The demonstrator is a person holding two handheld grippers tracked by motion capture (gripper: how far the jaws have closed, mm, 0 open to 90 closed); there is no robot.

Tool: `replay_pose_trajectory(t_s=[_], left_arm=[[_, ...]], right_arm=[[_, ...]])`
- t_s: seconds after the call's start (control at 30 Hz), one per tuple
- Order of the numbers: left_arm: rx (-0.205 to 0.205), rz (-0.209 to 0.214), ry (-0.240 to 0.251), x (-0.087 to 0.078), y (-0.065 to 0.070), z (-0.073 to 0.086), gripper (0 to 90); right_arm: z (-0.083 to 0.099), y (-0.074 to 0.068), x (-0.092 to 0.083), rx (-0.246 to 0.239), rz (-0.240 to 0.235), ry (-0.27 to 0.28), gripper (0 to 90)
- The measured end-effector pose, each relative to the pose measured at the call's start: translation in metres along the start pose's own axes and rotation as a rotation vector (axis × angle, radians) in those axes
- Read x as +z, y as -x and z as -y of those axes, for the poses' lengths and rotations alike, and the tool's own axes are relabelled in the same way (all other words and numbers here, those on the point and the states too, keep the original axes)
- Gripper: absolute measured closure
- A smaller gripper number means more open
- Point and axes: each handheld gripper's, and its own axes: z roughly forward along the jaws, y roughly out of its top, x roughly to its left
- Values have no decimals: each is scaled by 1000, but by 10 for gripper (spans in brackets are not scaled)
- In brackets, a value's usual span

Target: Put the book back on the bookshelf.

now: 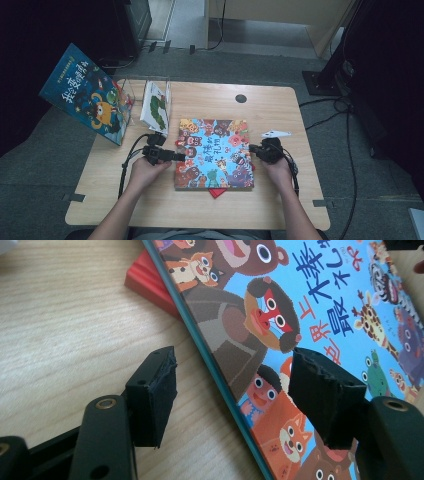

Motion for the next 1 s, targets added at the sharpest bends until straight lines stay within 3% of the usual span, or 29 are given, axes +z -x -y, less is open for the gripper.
replay_pose_trajectory(t_s=[0.17,0.27,0.37,0.57,0.73,0.8,0.9,1.0], left_arm=[[-20,12,0,-2,-2,3,373],[-41,-12,1,-6,-4,5,370],[-52,-5,5,-9,-7,7,370],[-52,5,17,-10,-8,9,373],[-80,3,-3,-9,-8,5,374],[-94,-23,-23,-9,-7,1,422],[-96,-29,-37,-11,-8,1,485],[-107,-3,-28,-21,-8,-1,521]], right_arm=[[-5,-6,6,-38,-22,-10,900],[-7,-12,9,-58,-33,-18,900],[-9,-15,12,-63,-48,-18,900],[-10,-13,9,-63,-92,-35,900],[-6,-11,6,-78,-129,-45,900],[-6,-11,6,-67,-144,-47,900],[-6,-11,6,-68,-143,-51,900],[-6,-11,6,-76,-151,-49,900]])
